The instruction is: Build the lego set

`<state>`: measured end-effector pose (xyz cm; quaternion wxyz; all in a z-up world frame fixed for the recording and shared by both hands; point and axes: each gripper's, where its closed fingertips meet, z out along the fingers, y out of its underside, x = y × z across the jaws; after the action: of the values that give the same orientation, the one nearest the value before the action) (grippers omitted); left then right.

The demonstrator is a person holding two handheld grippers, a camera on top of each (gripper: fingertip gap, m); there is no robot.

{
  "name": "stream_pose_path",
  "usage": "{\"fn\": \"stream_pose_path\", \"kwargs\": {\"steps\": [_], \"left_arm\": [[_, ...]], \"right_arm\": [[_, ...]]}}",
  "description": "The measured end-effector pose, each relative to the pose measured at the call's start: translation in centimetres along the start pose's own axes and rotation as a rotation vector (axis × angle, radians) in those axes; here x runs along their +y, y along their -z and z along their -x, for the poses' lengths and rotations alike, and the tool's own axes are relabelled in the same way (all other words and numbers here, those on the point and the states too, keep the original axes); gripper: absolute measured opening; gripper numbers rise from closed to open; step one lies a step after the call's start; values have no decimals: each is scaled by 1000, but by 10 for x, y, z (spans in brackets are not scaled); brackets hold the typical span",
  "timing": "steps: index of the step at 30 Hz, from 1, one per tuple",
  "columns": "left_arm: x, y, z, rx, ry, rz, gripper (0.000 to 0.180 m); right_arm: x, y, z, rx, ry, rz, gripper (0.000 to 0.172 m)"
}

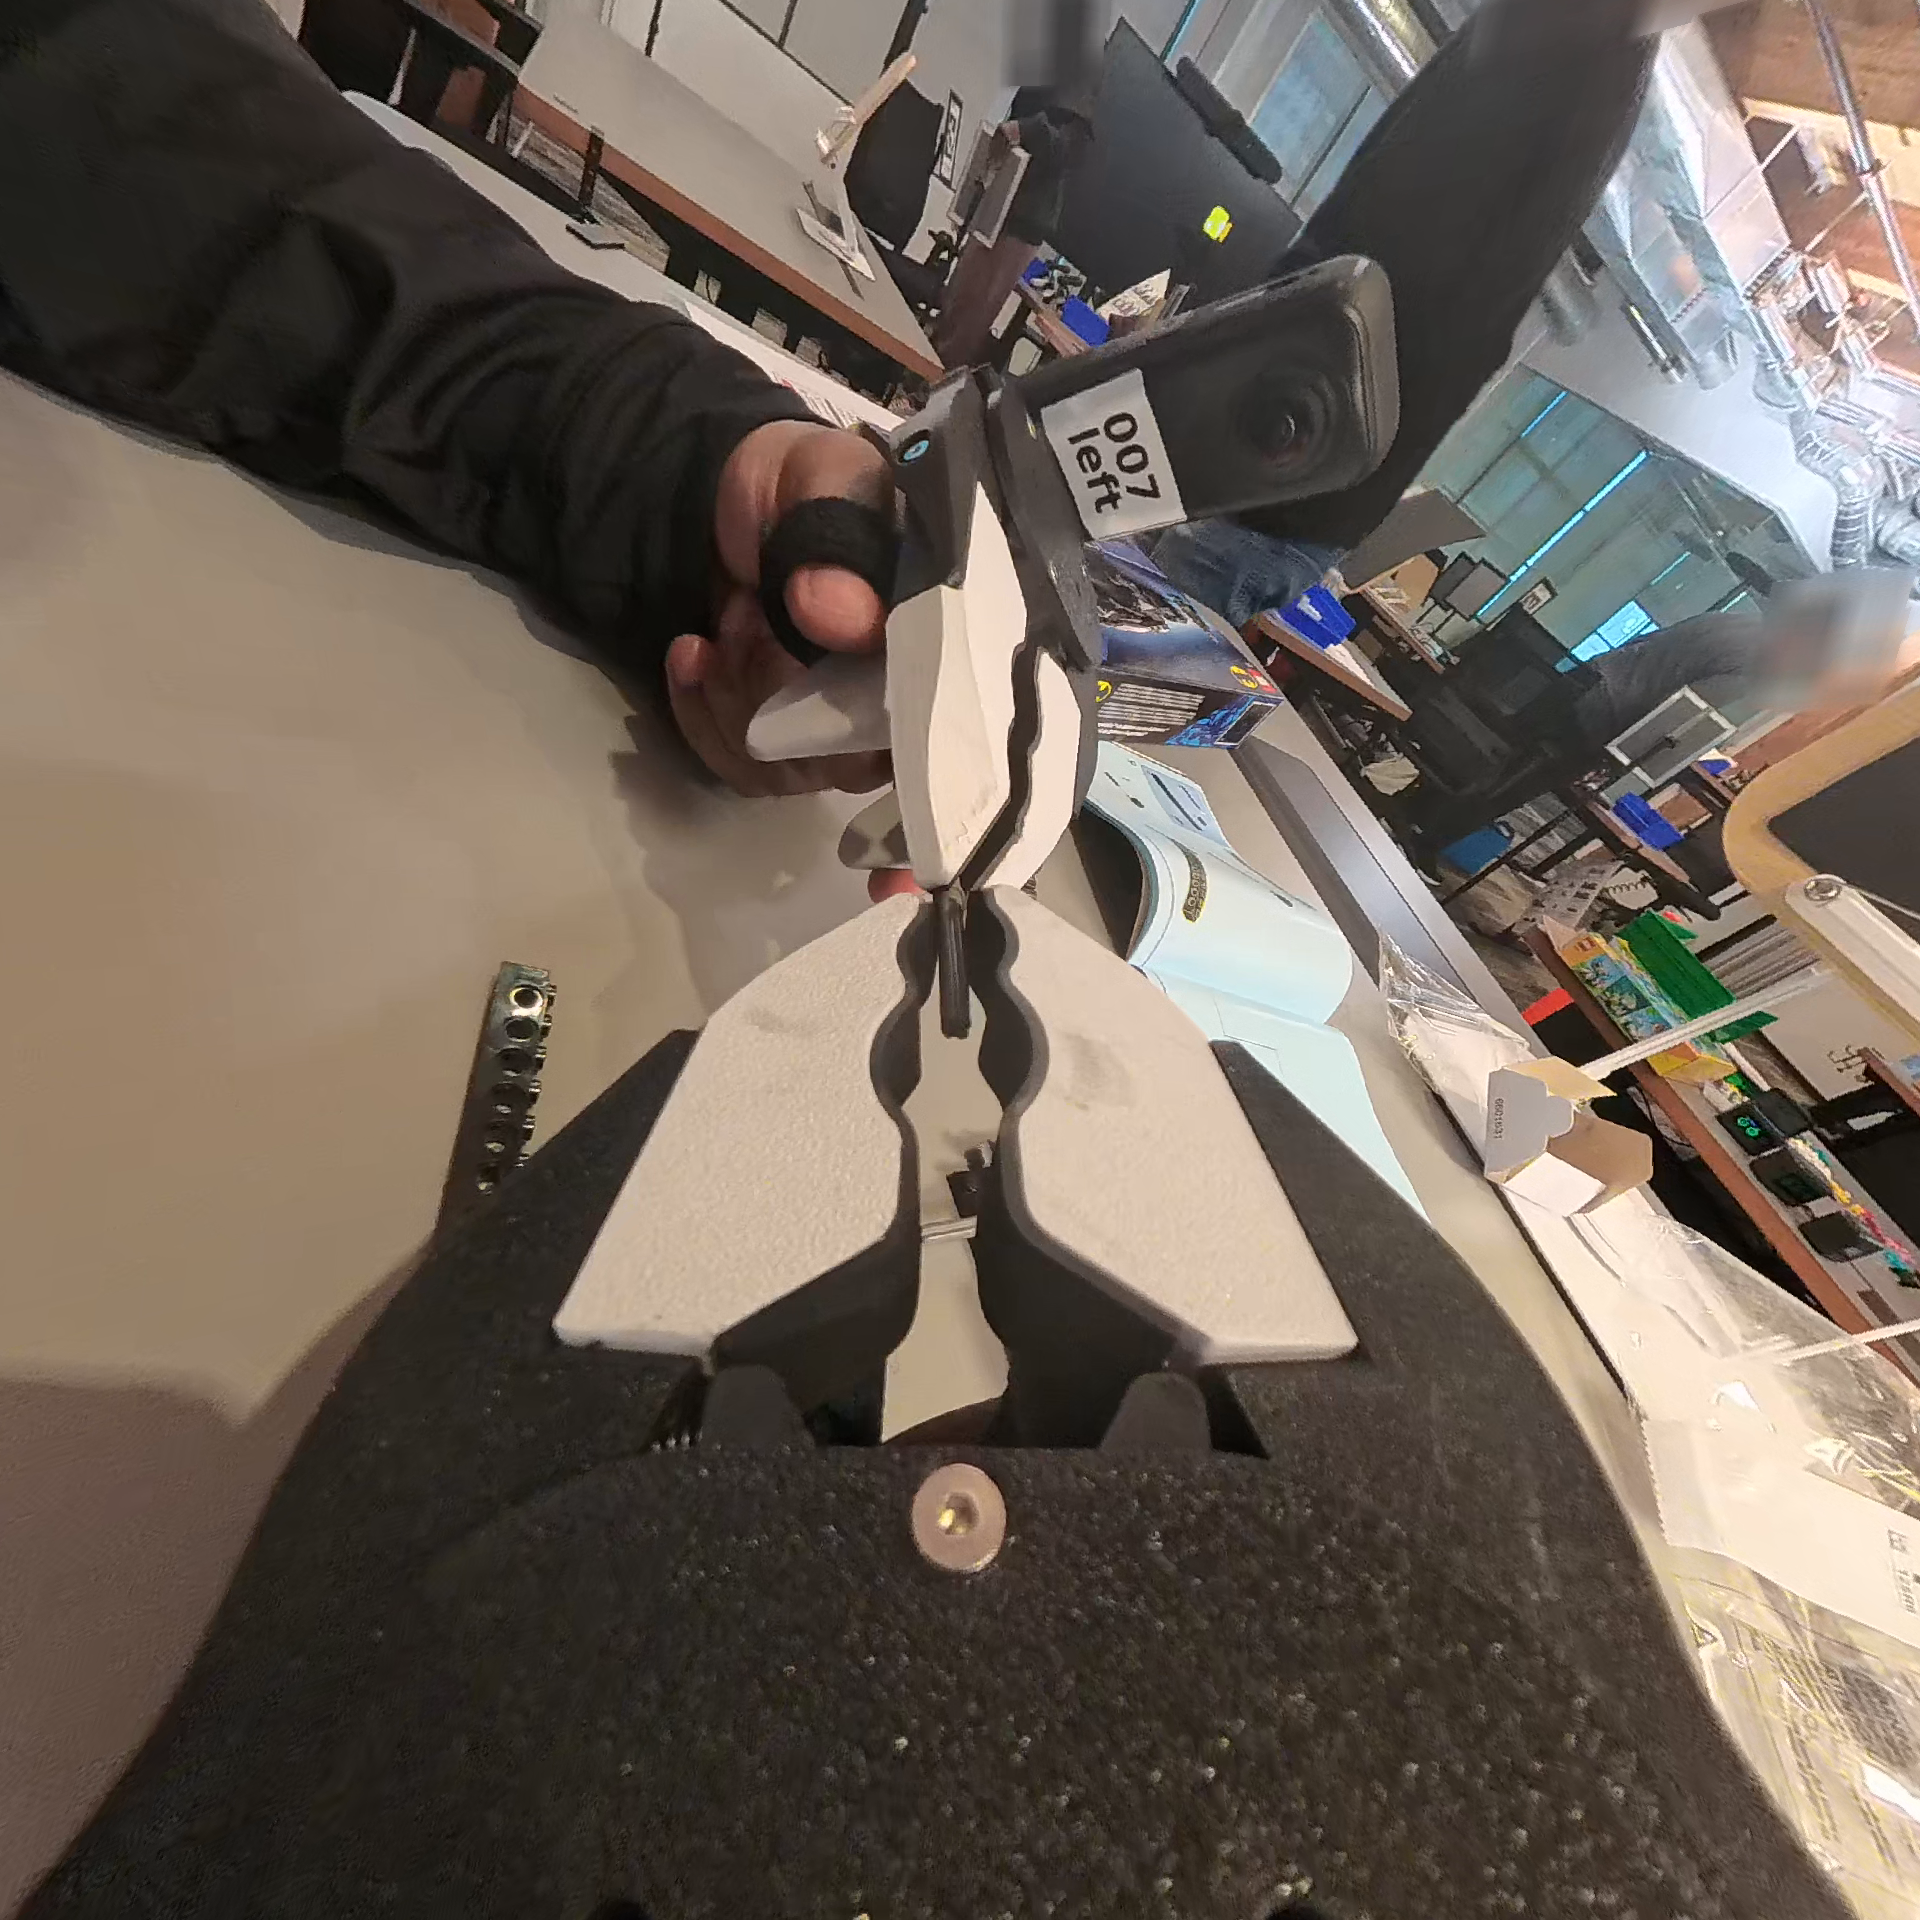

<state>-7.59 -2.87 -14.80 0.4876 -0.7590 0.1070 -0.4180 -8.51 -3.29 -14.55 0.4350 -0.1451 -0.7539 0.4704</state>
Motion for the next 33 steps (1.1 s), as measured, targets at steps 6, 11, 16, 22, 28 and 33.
{"fn": "stream_pose_path", "kwargs": {"steps": [6,11,16,22,28,33], "left_arm": [[1,-1,-4,31,11,8,5],[3,-2,-4,33,17,18,5],[2,-2,-4,33,12,13,5],[2,-1,-3,25,8,9,4],[1,0,-7,50,-2,4,4],[2,0,-9,65,-4,7,4]], "right_arm": [[-3,1,3,-13,14,-24,5],[-3,1,5,-17,27,-19,5],[-3,0,4,-15,23,-16,5],[-1,0,3,-1,27,-3,6],[0,0,3,-9,33,-5,6],[-4,2,5,-30,20,-32,5]]}}
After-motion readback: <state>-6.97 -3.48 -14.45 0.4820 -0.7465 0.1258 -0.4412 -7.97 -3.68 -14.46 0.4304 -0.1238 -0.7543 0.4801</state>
